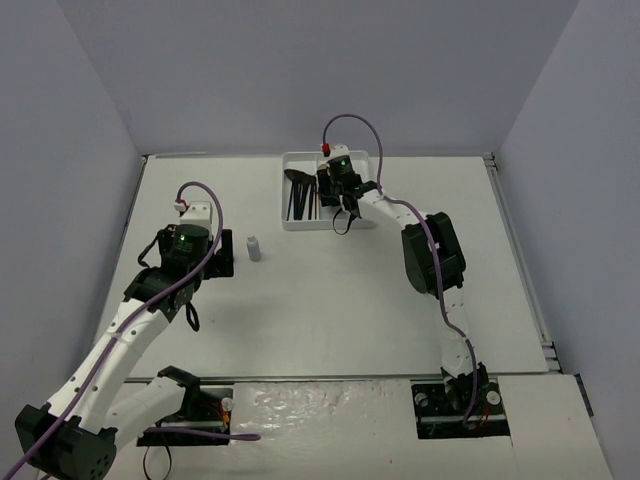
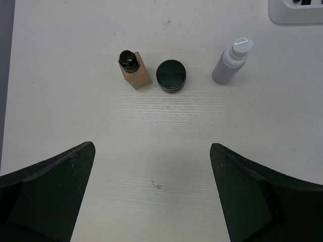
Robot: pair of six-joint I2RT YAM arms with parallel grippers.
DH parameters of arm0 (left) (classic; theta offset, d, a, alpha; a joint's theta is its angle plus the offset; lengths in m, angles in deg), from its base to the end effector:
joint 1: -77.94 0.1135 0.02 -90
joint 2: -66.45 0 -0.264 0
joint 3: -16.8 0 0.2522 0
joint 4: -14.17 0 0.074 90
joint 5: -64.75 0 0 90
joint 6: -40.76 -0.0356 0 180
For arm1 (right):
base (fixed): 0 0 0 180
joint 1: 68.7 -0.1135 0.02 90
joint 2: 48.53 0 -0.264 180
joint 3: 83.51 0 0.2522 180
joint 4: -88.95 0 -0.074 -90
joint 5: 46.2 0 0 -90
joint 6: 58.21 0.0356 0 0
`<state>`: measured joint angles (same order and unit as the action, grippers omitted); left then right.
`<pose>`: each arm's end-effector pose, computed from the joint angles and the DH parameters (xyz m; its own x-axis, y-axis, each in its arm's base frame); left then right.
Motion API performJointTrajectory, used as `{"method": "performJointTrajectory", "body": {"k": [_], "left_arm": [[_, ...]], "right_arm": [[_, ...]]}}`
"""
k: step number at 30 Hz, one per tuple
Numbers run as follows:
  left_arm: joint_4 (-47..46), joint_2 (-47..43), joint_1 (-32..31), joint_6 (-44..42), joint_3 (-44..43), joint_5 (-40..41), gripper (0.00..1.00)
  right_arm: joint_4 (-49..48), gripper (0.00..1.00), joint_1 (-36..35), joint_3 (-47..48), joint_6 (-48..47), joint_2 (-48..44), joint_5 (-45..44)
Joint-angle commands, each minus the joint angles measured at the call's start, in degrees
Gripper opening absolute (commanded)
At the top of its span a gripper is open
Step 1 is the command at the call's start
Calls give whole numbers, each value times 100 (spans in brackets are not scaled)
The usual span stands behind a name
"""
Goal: Organize the makeup
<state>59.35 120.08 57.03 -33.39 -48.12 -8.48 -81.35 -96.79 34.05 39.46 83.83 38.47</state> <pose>0.1910 -0.0620 0.3152 -0.5333 -0.0762 -0.8425 -0.0288 0.9970 -0.0720 0.4791 0.2520 0.1988 -0.4152 -0.0710 -0.9070 -0.3419 0.9360 0.0833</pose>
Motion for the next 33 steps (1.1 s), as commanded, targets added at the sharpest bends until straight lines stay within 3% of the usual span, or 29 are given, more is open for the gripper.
{"method": "performJointTrajectory", "body": {"k": [1,15,33], "left_arm": [[-224,16,25,23,-237,-7,97],[-206,25,16,14,-246,-42,97],[-198,54,16,4,-228,36,97]], "right_arm": [[2,0,32,-219,77,-527,129],[133,0,14,-186,147,-467,50],[178,1,107,1117,-8,466,57]]}}
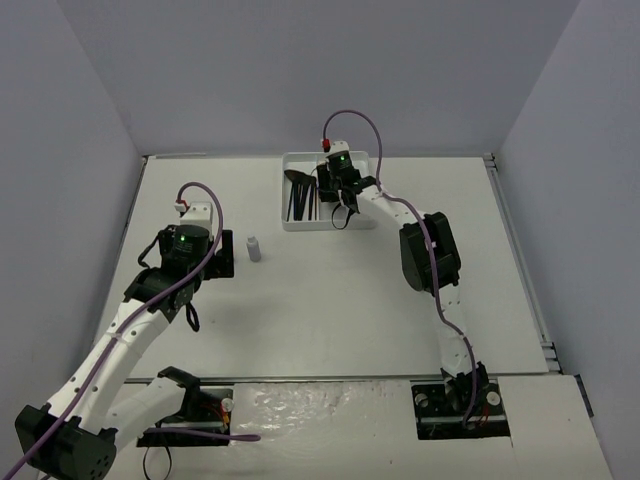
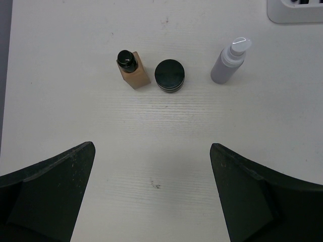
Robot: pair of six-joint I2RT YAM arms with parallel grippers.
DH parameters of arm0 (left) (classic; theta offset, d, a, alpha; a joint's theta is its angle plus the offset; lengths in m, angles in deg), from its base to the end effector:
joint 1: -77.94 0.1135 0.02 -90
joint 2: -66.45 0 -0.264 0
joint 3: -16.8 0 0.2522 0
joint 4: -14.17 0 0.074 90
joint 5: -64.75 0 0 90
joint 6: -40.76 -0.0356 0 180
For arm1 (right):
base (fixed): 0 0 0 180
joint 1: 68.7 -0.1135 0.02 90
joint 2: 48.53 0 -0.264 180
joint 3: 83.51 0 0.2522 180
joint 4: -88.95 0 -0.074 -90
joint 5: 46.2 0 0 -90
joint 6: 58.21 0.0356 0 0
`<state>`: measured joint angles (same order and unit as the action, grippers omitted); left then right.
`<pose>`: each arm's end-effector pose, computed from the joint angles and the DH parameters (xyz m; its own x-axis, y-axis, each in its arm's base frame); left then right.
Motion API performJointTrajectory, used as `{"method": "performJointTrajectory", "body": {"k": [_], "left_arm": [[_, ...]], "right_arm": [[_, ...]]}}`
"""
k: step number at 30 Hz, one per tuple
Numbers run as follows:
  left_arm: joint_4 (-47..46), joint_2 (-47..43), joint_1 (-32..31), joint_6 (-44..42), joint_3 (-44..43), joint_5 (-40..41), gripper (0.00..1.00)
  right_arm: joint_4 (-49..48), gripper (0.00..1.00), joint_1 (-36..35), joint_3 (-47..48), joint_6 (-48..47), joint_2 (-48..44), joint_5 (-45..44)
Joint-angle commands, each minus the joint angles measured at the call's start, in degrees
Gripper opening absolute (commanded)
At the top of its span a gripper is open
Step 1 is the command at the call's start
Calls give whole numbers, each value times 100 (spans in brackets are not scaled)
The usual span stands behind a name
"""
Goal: Organize the makeup
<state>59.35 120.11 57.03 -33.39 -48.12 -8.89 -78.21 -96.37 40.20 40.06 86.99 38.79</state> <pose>0.1910 -0.0622 0.3150 -0.5354 -0.0760 -0.8412 -0.0230 0.9969 -0.0754 0.4927 0.2548 0.2012 -0.4220 -0.0595 -0.9047 -0.3351 0.9374 0.0947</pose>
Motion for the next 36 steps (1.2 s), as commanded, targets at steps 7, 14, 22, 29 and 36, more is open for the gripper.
{"method": "performJointTrajectory", "body": {"k": [7,14,22,29,36], "left_arm": [[-198,76,16,-12,-246,60,97],[-209,31,19,-9,-237,49,97],[-223,14,25,-12,-254,-10,97],[-210,31,16,2,-246,-36,97],[-193,27,16,1,-246,12,97]], "right_arm": [[-136,1,139,582,-120,224,35],[-194,0,107,17,-227,-498,88],[-259,1,34,-707,-211,-1086,19],[-285,1,19,-749,-168,-875,44],[-285,1,-28,-366,-220,-431,84]]}}
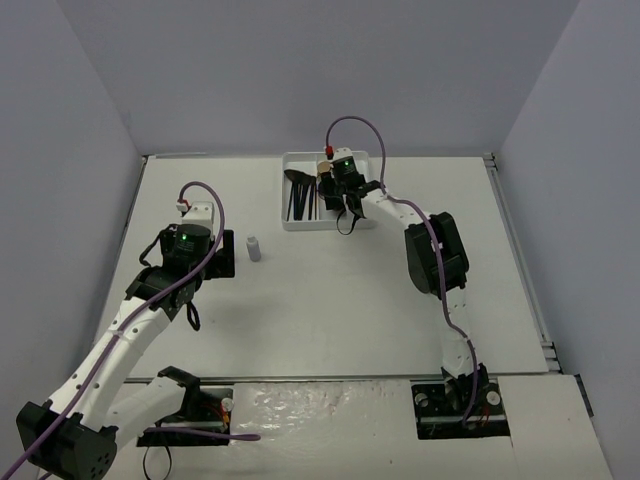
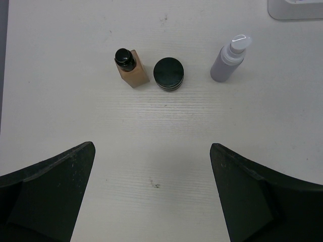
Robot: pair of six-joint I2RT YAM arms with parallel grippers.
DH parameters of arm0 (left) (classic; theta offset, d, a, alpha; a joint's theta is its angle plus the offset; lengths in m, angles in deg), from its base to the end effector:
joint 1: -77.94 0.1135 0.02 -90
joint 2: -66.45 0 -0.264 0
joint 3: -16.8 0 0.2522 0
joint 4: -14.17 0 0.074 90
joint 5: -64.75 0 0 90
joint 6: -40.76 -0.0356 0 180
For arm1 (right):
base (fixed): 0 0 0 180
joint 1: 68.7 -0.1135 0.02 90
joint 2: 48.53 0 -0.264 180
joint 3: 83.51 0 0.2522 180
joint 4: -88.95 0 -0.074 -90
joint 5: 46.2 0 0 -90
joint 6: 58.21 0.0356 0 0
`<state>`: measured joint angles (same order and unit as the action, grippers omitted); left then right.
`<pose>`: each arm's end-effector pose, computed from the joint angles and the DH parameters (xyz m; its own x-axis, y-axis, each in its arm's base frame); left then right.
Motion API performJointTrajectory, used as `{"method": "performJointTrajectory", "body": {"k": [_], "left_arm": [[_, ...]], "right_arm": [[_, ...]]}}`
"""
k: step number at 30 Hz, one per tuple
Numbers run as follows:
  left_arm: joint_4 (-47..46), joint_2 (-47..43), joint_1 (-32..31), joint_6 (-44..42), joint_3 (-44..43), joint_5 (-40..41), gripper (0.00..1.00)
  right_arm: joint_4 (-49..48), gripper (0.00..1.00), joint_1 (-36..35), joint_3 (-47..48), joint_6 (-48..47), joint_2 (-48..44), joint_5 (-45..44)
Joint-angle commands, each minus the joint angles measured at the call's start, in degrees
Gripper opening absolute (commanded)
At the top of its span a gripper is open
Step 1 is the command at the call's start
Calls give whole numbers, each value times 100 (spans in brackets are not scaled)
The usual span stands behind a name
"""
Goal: Organize the makeup
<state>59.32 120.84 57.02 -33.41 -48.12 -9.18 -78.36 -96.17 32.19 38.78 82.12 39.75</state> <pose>0.1934 -0.0634 0.3127 -0.5461 -0.0719 -0.8346 -0.0194 0.9971 -0.0732 0.4738 0.2435 0.1979 -0.4578 -0.1012 -0.8833 -0.3515 0.9331 0.0753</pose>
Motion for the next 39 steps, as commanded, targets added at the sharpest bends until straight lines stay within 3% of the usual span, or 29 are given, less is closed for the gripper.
{"method": "performJointTrajectory", "body": {"k": [1,11,15,25,27,31,39], "left_arm": [[-187,-43,17,-1,-246,46,97],[-183,-47,17,-8,-228,59,97],[-195,-43,25,-10,-219,47,97],[-231,138,17,-54,-254,-136,97],[-223,175,25,-54,-263,-221,97],[-175,397,18,-28,-336,-411,97],[-252,742,26,433,-480,-544,97]], "right_arm": [[-271,1,-49,518,-102,126,-8],[-390,2,-47,1115,-119,669,-127],[-394,7,-33,1312,-128,748,-177],[-394,56,-22,1103,-241,352,-305],[-403,58,-22,1017,-292,159,-282],[-394,74,-22,834,-313,-212,-198],[-438,85,-13,114,-233,-1407,-238]]}}
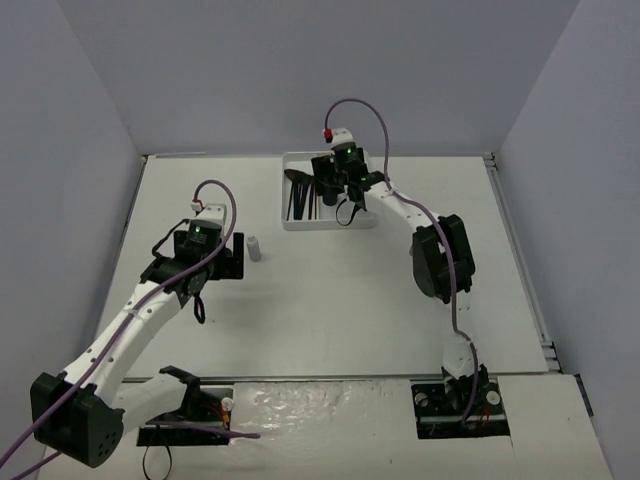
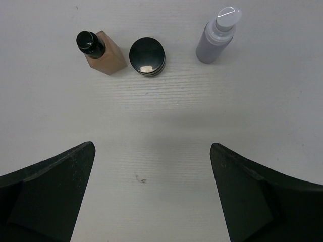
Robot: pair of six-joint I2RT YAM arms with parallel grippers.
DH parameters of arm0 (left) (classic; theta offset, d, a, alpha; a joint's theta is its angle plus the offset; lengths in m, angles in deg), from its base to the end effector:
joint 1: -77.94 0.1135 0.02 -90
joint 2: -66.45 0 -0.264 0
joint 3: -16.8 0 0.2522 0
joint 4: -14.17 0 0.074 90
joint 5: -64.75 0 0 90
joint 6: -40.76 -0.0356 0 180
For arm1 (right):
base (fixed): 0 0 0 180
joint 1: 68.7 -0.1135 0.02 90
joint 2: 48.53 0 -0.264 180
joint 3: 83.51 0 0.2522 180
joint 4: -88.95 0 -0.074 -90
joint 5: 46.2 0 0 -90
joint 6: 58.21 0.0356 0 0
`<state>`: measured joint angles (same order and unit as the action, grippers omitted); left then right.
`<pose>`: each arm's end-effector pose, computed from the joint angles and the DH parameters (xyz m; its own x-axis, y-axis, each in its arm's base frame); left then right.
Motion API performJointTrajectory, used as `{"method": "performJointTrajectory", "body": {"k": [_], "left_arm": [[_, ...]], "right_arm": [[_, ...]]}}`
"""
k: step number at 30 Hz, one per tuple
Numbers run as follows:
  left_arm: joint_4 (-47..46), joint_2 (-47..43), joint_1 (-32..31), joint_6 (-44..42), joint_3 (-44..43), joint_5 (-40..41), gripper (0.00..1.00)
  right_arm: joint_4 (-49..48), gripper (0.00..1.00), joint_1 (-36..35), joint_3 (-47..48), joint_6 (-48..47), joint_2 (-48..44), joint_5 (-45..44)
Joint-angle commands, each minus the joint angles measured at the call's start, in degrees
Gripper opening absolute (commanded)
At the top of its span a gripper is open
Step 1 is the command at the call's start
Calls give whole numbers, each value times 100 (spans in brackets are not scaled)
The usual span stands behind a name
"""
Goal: Organize the makeup
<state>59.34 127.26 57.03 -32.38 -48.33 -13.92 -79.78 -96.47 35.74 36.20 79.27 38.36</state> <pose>0.2128 -0.0738 0.2917 -0.6460 -0.0576 -0.7612 0.0248 0.9950 -0.0964 0.4742 0.2459 0.2475 -0.3287 -0.0866 -0.9404 -0.3607 0.9318 0.0403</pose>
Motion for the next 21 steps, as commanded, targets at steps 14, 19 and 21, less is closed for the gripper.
{"method": "performJointTrajectory", "body": {"k": [14,19,21], "left_arm": [[-814,1795,199,2261,-632,744,83],[-1160,2159,415,2599,-617,744,77],[-1333,2317,461,2685,-631,747,76]], "right_arm": [[-626,93,50,-3112,623,-3964,-334],[-620,93,58,-3683,730,-4638,-276],[-620,93,67,-3842,742,-4812,-273]]}}
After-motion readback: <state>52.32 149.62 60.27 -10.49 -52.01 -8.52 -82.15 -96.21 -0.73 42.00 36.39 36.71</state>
